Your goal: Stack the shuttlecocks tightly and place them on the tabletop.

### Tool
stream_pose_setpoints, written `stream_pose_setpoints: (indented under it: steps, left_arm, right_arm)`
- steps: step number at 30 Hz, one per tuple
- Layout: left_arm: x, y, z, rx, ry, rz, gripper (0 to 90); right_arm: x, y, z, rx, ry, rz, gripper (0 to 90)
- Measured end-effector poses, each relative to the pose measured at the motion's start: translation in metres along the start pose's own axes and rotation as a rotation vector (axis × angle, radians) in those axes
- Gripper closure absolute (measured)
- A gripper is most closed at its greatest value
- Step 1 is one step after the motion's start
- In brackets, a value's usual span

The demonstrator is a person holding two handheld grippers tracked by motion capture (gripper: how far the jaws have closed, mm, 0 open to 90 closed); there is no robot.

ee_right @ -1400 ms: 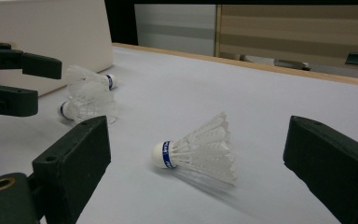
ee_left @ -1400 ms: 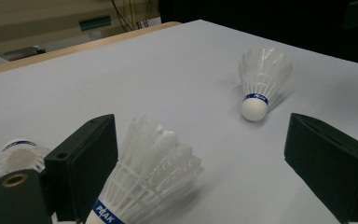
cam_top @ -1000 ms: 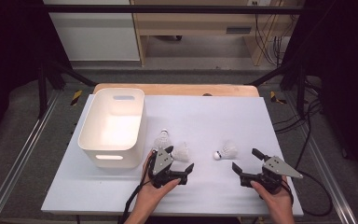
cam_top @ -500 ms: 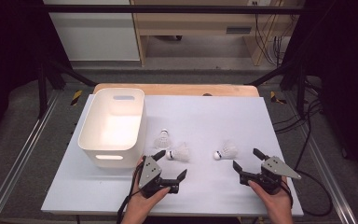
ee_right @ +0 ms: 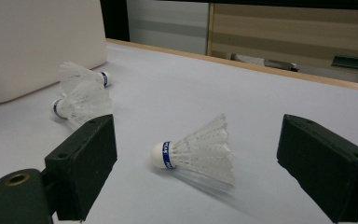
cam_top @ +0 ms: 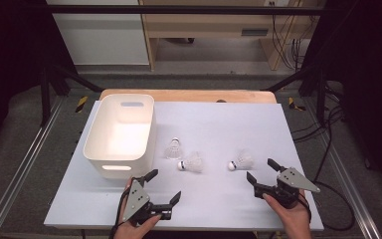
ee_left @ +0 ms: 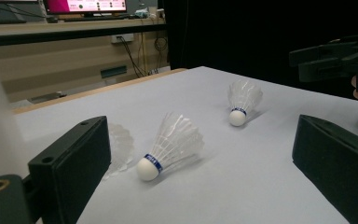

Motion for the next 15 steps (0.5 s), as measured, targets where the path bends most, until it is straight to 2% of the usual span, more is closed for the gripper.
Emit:
stream_pose_setpoints:
  steps: [5, 7, 11, 15]
  left_arm:
    - [0.006, 0.014, -0.03, -0.048, -0.013, 0.012, 4.6]
    - [0.01, 0.024, -0.043, -0.079, -0.025, -0.003, 4.5]
    - [0.014, 0.036, -0.056, -0.115, -0.037, -0.015, 4.6]
    - [0.016, 0.046, -0.064, -0.139, -0.05, -0.007, 4.6]
  right_arm:
    - [-0.007, 0.012, 0.001, -0.026, 0.001, -0.014, 12.4]
    - [-0.009, 0.018, 0.002, -0.037, 0.005, -0.02, 12.4]
    - [-0.013, 0.03, 0.005, -0.053, 0.017, -0.043, 12.4]
    - [-0.018, 0.038, 0.011, -0.063, 0.036, -0.056, 12.4]
Point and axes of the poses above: each handheld gripper's, and its own axes: z roughly forward along the jaws, x roughly out of its underside, y roughly to its left, the point moved 3 cm from there along z, roughly forward along the jaws, and after that the axes turned 9 degrees about y, right-handed, at the moved point
